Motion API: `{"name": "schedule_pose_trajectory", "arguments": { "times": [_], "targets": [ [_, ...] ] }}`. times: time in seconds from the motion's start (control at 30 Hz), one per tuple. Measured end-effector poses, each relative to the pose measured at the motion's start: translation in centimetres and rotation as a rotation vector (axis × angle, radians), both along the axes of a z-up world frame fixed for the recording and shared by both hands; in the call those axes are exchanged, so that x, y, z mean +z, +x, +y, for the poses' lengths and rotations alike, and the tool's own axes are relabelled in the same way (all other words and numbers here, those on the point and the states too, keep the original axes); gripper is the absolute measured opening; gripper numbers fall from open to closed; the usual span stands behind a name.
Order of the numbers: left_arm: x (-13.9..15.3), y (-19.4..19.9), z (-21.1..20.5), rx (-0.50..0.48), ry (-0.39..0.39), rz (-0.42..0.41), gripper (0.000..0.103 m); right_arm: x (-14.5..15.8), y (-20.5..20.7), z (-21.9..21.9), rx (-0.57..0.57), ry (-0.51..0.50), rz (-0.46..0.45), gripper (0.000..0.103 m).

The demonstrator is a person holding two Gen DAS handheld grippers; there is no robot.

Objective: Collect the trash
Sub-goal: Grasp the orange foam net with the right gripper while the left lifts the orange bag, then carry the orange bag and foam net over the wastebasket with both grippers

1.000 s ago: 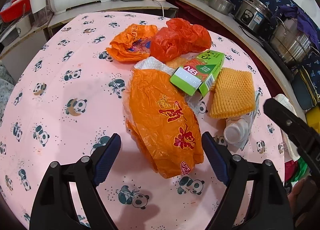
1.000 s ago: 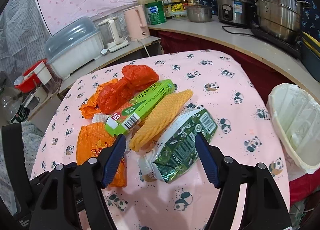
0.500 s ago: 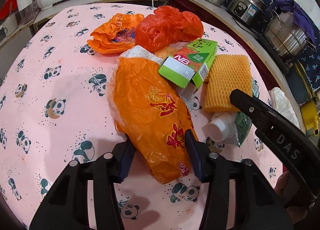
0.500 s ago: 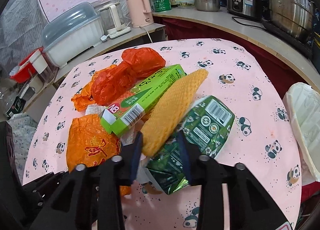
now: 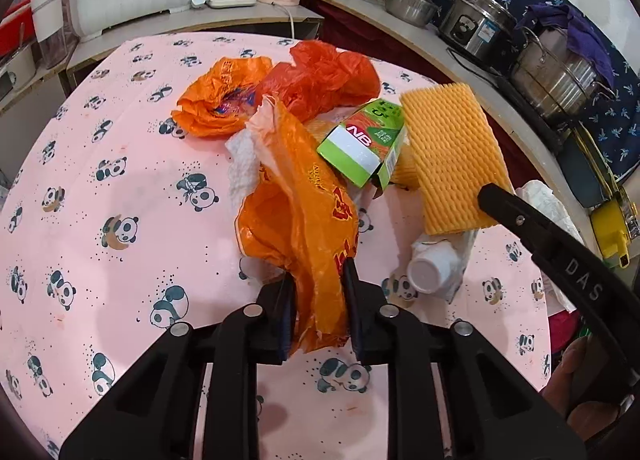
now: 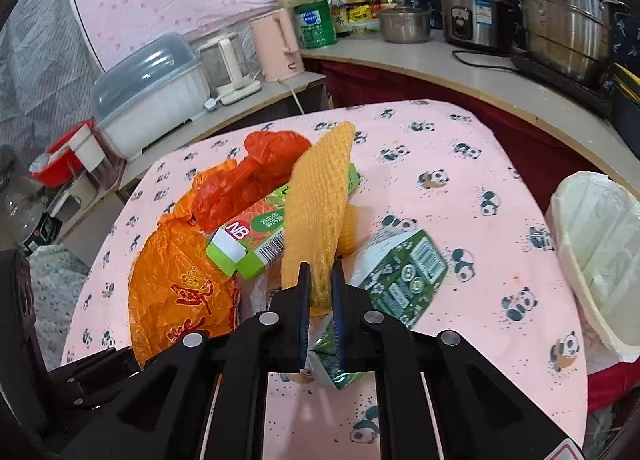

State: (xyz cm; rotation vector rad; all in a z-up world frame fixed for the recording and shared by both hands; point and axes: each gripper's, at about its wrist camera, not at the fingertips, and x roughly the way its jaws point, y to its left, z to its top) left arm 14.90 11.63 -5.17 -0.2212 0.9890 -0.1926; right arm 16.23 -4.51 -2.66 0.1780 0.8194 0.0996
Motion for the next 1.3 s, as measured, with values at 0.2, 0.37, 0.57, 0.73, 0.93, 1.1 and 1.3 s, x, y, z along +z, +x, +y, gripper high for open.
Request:
{"name": "schedule_pose_trajectory", "arguments": {
  "times": [0.2, 0.37, 0.57, 0.73, 0.93, 1.1, 1.3],
  "targets": [
    [2.0, -1.1, -1.3, -0.020, 0.017, -0.049, 0.019, 1.8, -1.6, -1.8, -0.029, 0.020, -0.045, 0.010],
    [3.8, -2.1, -2.9, -0.050, 0.025, -0.093, 0.019, 3.1, -3.1, -3.5, -0.055, 0.033, -0.078, 0.010],
    [5.5, -3.2, -5.4, -0.095, 0.034, -0.135, 0.019, 4.2, -4.6, -5.7, -0.093, 0.049, -0.110, 0.010],
    [6.4, -3.7, -7.8, -0.136, 0.046, -0.158, 0.019, 4.8, -5.8, -7.8, -0.125, 0.061, -0.129, 0.010],
    [7.4, -4.0, -11.5, -0.200, 0.059, -0.184, 0.019, 4.8, -7.3, -10.8, -0.179, 0.072, -0.137, 0.010],
    [7.9, -4.0, -14.8, -0.260, 0.061, -0.200, 0.019, 4.8, -8.3, -14.0, -0.237, 0.081, -0.140, 0.010],
    [8.1, -3.9, -19.2, -0.340, 0.060, -0.209, 0.019, 4.1, -9.7, -18.2, -0.318, 0.097, -0.138, 0.010]
  ]
}}
